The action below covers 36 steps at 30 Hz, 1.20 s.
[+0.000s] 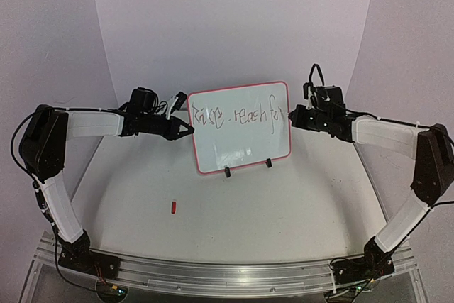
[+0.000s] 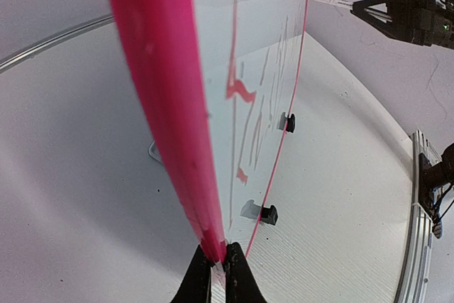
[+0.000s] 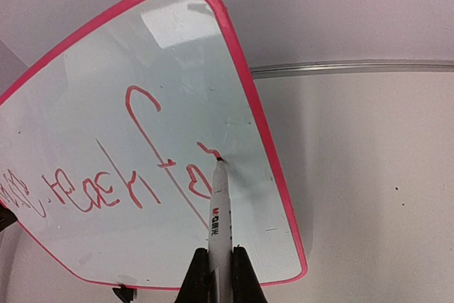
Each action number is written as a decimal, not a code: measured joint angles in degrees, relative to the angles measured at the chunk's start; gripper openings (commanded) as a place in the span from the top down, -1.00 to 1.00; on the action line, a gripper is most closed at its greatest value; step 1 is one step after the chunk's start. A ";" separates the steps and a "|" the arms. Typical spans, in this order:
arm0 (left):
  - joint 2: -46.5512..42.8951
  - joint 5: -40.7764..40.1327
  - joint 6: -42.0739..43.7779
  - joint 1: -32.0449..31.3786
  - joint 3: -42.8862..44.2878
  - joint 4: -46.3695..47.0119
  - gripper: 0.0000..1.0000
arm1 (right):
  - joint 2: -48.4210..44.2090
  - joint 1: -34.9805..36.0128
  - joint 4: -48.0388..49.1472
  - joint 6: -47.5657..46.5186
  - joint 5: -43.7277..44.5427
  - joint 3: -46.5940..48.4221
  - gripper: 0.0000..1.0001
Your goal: Write a sentence on the whiteboard
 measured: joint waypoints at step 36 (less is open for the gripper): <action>-0.09 0.02 -0.04 0.00 0.00 -0.15 1.00 | -0.02 0.02 0.15 1.20 1.84 -0.70 1.00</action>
